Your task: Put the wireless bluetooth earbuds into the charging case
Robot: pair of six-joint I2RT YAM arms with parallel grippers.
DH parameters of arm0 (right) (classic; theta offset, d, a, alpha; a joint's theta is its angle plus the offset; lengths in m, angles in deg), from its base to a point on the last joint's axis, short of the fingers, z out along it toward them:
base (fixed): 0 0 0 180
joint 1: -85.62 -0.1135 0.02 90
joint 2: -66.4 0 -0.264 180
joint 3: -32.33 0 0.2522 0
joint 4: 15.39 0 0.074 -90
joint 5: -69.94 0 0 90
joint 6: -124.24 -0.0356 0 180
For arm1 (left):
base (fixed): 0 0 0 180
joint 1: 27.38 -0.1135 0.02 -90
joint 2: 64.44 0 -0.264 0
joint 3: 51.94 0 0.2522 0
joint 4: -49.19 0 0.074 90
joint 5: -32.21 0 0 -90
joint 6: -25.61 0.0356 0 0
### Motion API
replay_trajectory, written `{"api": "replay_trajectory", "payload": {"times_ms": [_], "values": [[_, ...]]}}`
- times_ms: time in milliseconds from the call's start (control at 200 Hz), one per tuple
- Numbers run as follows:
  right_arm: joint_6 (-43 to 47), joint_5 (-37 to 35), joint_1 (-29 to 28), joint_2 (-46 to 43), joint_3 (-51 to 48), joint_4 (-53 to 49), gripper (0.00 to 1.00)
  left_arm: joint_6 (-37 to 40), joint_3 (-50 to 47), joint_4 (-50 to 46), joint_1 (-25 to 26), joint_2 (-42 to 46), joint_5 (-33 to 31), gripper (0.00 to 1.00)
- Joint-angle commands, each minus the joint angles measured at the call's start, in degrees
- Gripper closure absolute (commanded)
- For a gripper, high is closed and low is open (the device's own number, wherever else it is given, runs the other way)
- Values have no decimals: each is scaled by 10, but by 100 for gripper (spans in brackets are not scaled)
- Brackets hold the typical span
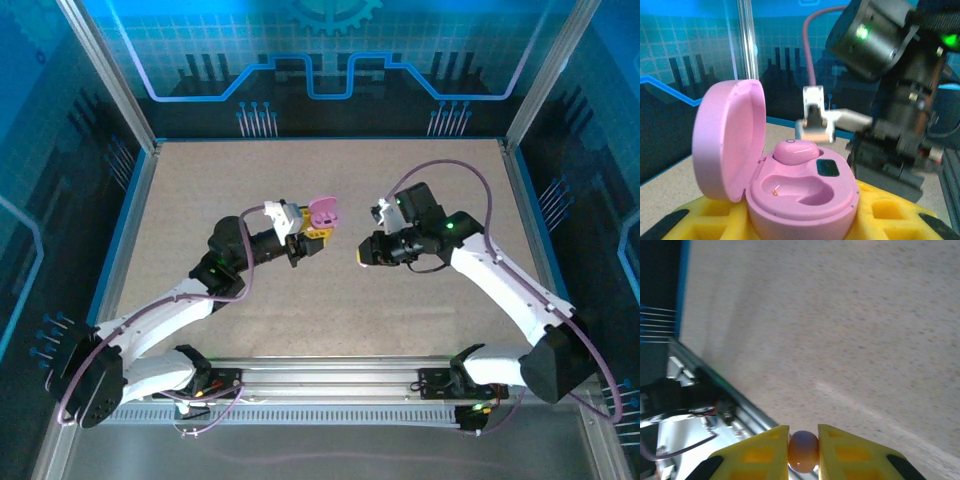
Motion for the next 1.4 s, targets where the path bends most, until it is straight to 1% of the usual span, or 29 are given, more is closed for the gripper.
{"api": "replay_trajectory", "payload": {"times_ms": [0, 215, 345, 555, 710, 866, 956, 1126, 1246, 1396], "values": [[-30, 106, 12, -26, 24, 41, 79, 8, -7, 29, 3, -9, -6, 68], [-75, 209, 18, -50, 27, 118, 79, 8, -11, 38, 4, -18, -7, 68], [-90, 230, 18, -55, 36, 137, 79, 10, -10, 40, 4, -22, -5, 68], [-135, 260, 18, -52, 42, 203, 79, 20, -11, 39, 6, -27, 0, 68], [-138, 244, 17, -43, 60, 197, 79, 34, -14, 36, 13, -27, -1, 68], [-128, 202, 10, -33, 83, 175, 79, 50, -12, 34, 21, -29, -4, 68], [-133, 196, 3, -27, 87, 187, 79, 63, -7, 23, 26, -31, -7, 68], [-116, 143, -20, -9, 111, 160, 79, 70, -3, 25, 35, -35, -16, 68], [-99, 91, -37, 1, 128, 134, 78, 69, -3, 28, 38, -36, -20, 68], [-91, 63, -51, 9, 138, 128, 78, 68, -3, 30, 39, -36, -21, 68]]}}
